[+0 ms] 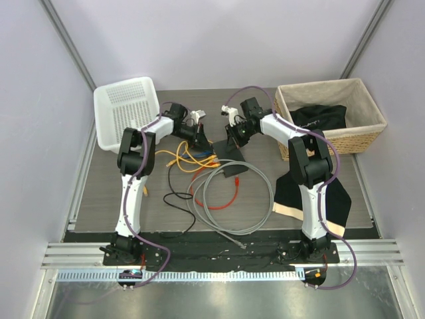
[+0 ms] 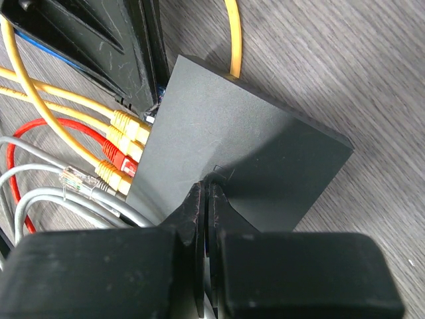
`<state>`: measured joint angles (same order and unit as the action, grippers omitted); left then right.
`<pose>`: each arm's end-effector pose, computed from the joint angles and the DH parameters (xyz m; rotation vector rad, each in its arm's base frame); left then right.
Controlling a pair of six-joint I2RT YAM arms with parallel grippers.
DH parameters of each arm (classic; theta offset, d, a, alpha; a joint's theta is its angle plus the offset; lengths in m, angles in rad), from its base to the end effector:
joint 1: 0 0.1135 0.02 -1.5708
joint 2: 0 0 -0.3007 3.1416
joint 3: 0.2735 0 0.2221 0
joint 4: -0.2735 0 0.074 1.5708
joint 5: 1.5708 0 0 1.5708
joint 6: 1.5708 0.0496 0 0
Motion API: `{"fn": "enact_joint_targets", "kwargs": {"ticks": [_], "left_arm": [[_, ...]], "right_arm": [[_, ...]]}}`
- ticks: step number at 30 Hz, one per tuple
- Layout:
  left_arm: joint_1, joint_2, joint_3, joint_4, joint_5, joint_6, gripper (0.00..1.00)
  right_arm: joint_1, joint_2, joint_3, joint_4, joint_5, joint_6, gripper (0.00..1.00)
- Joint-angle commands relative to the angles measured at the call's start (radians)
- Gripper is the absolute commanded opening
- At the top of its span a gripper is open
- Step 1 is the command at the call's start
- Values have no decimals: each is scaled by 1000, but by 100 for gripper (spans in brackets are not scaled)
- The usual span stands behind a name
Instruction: Pull the plug from the switch port
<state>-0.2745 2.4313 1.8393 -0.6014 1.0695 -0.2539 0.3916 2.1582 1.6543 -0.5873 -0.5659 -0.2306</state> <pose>0.4646 -0.1760 0.1491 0.3225 2.6103 -1.6246 0.4116 0.1988 0.2103 -0.9717 2.4183 0.8045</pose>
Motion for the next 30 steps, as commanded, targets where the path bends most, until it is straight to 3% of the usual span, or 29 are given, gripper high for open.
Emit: {"fn": "enact_joint_targets", "kwargs": {"ticks": [1,9,18,23,26,30], "left_arm": [[-5,-3,-44,77,55,2,0],[1,83,181,-32,26,91,0],[-43,29,35,-37,43,111,0],[-37,112,271,-214,-12,217,0],[-38,107,259,-189,-17,206,0],[-54,72,128,-179,18,212,0]], "right_arm": [[29,66,-64,-83,118,-42,1],[29,69,-62,-85,124,-47,1],[29,65,-74,-80,127,-52,1],[27,72,-74,-82,129,-50,1],[29,71,-73,-82,130,-53,1],[29,62,-80,-77,135,-58,1]]}}
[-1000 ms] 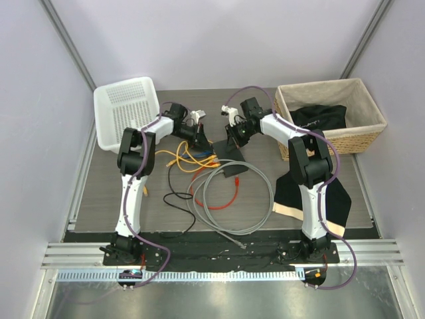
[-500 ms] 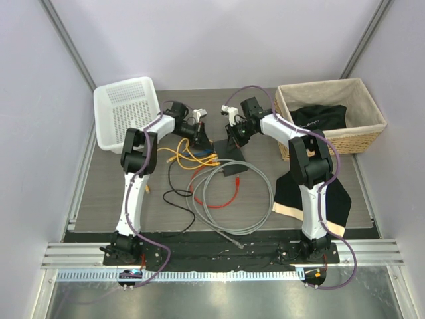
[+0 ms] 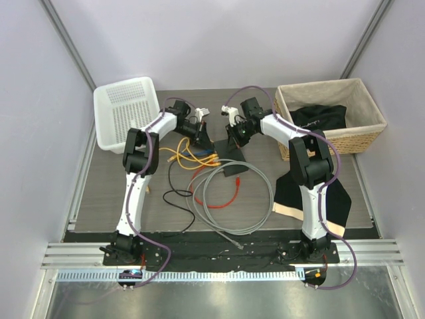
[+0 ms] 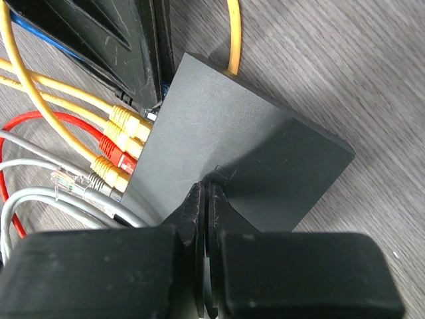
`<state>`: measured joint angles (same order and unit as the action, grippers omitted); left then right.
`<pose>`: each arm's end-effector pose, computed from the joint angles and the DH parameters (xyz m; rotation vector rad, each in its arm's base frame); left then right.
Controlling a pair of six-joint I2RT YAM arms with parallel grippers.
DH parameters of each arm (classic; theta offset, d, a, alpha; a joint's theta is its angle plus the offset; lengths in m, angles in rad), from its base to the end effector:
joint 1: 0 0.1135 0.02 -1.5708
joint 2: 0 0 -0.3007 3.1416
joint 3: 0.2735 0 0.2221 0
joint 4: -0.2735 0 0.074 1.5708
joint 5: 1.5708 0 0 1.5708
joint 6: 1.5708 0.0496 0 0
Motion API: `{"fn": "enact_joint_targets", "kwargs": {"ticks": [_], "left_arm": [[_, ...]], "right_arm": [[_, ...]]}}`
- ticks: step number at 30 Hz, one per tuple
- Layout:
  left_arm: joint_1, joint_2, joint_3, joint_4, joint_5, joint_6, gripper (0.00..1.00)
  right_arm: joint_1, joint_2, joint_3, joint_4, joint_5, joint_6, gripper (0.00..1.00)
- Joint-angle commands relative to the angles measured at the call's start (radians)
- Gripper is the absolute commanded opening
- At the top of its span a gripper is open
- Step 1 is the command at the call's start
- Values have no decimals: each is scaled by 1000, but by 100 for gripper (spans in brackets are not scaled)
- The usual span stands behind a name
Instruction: Pull the plug from the switch port
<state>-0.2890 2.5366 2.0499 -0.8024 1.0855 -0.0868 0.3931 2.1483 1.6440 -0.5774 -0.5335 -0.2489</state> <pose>0.4777 -0.1878 0.1442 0.4885 2.5898 -1.6255 0.4108 0.1977 0.2116 -0.9871 2.4076 0.7542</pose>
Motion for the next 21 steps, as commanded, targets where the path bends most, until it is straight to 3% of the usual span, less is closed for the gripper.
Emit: {"fn": "enact_joint_targets", "kwargs": {"ticks": [1,8,17,21], "left_arm": [[-44,-38,-102,28,13,48,0],[-32,40,113,-101,-39,131,0],[-55,-4,-31,-77,-15,148,0],[-52,31,97,-150,-50,186,0]], "right_arm": [[27,68,-76,-87,102,-39,1],[27,68,-87,-87,101,-41,1],[27,58,-96,-81,107,-49,1],[26,55,-108,-81,109,-55,1]]}}
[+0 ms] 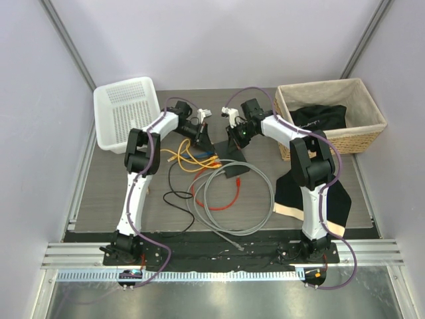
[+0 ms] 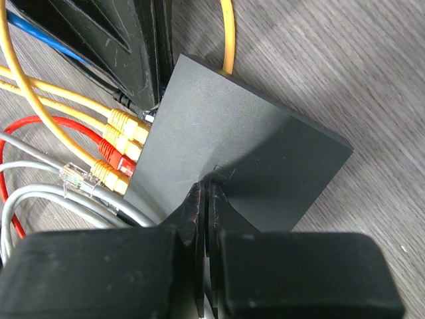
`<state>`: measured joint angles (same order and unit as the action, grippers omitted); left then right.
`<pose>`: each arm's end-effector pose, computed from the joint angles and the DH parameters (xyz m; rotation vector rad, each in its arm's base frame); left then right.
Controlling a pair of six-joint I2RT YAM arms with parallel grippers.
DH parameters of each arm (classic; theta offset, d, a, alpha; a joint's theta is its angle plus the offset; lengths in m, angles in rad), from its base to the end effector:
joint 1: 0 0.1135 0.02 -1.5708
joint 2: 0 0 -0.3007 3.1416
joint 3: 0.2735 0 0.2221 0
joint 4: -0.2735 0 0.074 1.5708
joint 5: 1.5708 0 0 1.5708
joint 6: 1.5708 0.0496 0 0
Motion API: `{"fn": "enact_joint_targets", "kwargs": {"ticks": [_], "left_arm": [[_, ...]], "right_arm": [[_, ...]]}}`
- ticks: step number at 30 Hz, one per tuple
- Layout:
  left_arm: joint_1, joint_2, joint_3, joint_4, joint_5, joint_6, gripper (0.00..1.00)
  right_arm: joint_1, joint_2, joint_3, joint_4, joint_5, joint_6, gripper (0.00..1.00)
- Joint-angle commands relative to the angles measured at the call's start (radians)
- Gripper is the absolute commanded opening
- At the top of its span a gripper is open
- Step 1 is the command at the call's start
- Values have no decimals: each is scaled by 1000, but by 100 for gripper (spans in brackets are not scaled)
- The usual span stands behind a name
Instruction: Pull the plug from the switch port
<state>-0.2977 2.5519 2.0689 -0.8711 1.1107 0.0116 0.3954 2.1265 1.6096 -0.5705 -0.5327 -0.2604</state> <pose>0.4724 -0.1914 0.1408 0.5798 2.5681 -1.6540 0.4041 0.1960 0.2121 -1.0029 2.4052 0.7510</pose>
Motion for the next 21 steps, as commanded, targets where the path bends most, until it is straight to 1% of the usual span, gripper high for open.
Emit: {"fn": "enact_joint_targets", "kwargs": {"ticks": [1,3,5,6,9,10,14,17,20,21], "left_arm": [[-40,25,112,-98,-86,103,0],[-34,22,134,-111,-110,132,0],[-27,16,120,-141,-127,166,0],[-27,10,103,-185,-133,222,0],[-27,-1,70,-265,-158,327,0],[-24,-15,36,-263,-163,324,0],[-23,-47,3,-281,-172,360,0],[-20,-45,45,-310,-195,381,0],[2,-6,114,-445,-137,427,0],[9,5,122,-466,-127,436,0]], "right_arm": [[23,78,-80,-89,108,-43,1],[23,76,-82,-88,112,-48,1],[25,73,-89,-86,119,-54,1],[25,72,-92,-85,119,-56,1],[25,69,-103,-85,114,-72,1],[25,69,-108,-85,117,-74,1],[25,70,-109,-81,135,-77,1],[25,72,-106,-81,149,-80,1],[25,70,-106,-83,158,-92,1],[26,72,-108,-83,161,-97,1]]}}
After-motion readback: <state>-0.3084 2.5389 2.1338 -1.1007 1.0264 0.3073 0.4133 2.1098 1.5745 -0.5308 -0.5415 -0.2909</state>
